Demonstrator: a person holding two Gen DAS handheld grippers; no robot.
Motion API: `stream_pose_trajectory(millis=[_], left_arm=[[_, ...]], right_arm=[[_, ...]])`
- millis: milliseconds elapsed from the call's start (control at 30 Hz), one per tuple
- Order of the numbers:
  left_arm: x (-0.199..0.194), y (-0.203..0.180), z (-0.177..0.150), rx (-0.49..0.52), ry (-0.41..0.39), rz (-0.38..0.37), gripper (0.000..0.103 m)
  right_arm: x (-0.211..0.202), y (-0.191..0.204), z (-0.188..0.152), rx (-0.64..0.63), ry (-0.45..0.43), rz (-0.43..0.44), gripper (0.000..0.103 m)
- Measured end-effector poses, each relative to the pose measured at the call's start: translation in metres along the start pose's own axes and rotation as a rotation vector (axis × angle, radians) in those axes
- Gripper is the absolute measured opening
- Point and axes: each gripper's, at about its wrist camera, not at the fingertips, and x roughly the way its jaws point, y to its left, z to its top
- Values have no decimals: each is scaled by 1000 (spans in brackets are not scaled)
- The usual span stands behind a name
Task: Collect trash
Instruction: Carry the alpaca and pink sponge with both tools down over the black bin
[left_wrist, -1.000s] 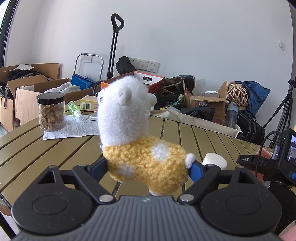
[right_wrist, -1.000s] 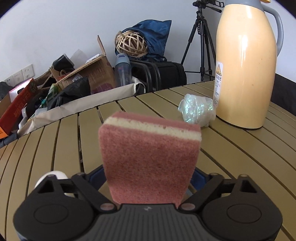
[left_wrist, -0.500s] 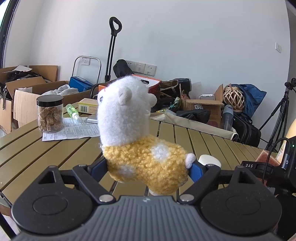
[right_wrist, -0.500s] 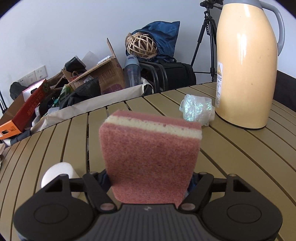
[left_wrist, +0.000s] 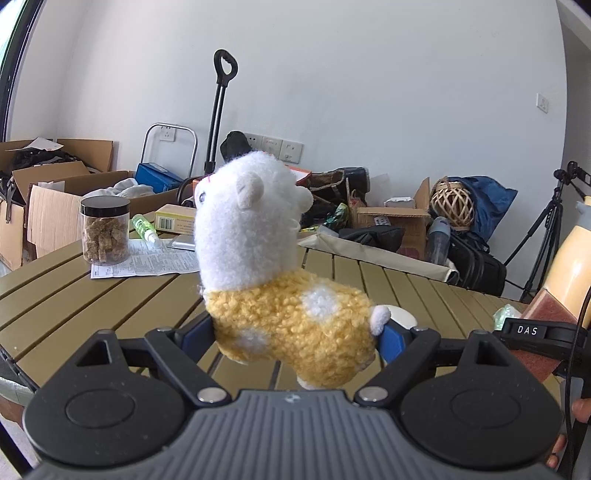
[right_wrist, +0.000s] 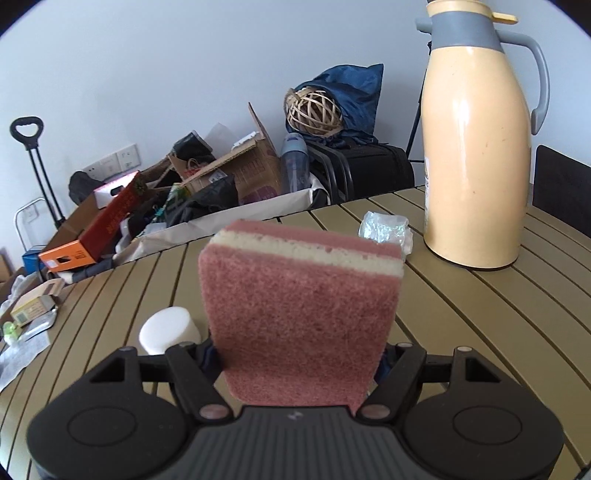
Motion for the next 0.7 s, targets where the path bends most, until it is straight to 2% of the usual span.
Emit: stream_pose_trajectory(millis=[367,700], left_arm=[[-53,-26,-37,29,-5,-44,88],[-111,-35,-58,92,-19,-67,88]], right_arm=[[-69,-24,-19,-33,-13,113,72],[-134,-45,-51,-96,-25,206,72]])
